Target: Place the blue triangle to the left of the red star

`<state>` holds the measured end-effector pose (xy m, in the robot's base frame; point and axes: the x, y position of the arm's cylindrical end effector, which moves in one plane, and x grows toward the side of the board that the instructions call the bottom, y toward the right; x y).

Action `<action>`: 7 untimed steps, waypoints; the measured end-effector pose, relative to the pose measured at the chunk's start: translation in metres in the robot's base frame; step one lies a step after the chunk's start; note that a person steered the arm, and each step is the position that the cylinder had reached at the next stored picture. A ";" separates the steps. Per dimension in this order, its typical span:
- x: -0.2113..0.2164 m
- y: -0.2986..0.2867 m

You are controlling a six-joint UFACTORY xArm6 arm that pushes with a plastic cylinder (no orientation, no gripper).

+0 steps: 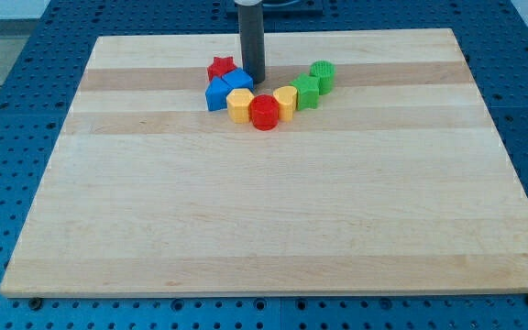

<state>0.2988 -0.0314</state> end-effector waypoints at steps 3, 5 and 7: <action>0.008 0.020; -0.052 0.012; -0.084 -0.145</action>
<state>0.2150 -0.1763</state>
